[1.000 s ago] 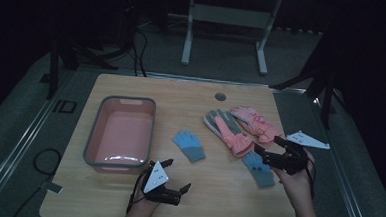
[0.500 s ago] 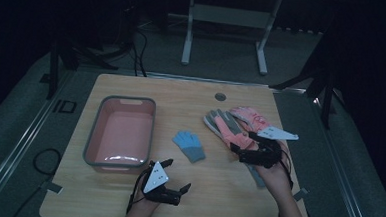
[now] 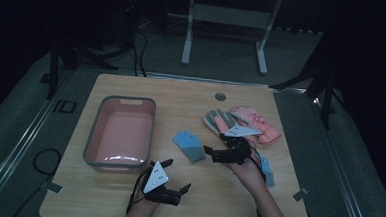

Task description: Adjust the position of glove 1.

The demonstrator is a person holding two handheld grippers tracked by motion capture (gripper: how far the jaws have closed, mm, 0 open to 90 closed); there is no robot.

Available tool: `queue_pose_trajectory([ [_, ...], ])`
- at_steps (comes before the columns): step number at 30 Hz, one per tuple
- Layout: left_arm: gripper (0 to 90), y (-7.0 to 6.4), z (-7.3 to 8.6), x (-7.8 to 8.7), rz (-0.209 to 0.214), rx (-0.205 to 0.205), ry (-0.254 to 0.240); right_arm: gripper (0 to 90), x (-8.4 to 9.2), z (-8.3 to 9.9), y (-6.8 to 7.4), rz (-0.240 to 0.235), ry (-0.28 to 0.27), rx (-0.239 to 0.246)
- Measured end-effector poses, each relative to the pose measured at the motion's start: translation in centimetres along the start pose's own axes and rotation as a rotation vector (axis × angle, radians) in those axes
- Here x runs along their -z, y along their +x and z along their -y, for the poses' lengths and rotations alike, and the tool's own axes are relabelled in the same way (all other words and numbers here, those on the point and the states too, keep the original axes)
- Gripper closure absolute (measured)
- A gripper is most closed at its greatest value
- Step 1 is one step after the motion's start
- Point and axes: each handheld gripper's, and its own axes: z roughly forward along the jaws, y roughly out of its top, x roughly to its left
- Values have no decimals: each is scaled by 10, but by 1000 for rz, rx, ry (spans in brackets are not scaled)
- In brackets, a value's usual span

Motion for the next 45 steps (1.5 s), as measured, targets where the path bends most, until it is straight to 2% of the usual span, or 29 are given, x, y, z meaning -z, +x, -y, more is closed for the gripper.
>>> queue_pose_trajectory([
  [4, 21, 0, 0, 0, -2, 0, 1, 265, -12, 0, 4, -6, 9, -6],
  [8, 21, 0, 0, 0, 1, 0, 0, 323, -25, 0, 9, -7, 3, 17],
  [11, 21, 0, 0, 0, 3, 0, 0, 356, -37, 0, 10, -12, 26, 21],
  [13, 21, 0, 0, 0, 3, 1, 0, 411, -46, 1, 11, -21, 39, 19],
  [16, 21, 0, 0, 0, 4, 2, -2, 435, -56, 2, 12, -33, 60, 15],
  [22, 21, 0, 0, 0, 6, 2, 0, 496, -77, 3, 12, -9, 99, 63],
  [29, 21, 0, 0, 0, 7, 4, 0, 537, -93, 4, 10, 1, 130, 90],
  [37, 21, 1, 0, 0, 11, 7, -1, 547, -111, 8, 4, -11, 174, 70],
  [40, 21, 0, 0, 0, 12, 5, -1, 565, -111, 10, 4, -10, 164, 89],
  [45, 21, 0, 0, 0, 13, 7, 0, 706, -110, 12, 3, -1, 161, 72],
])
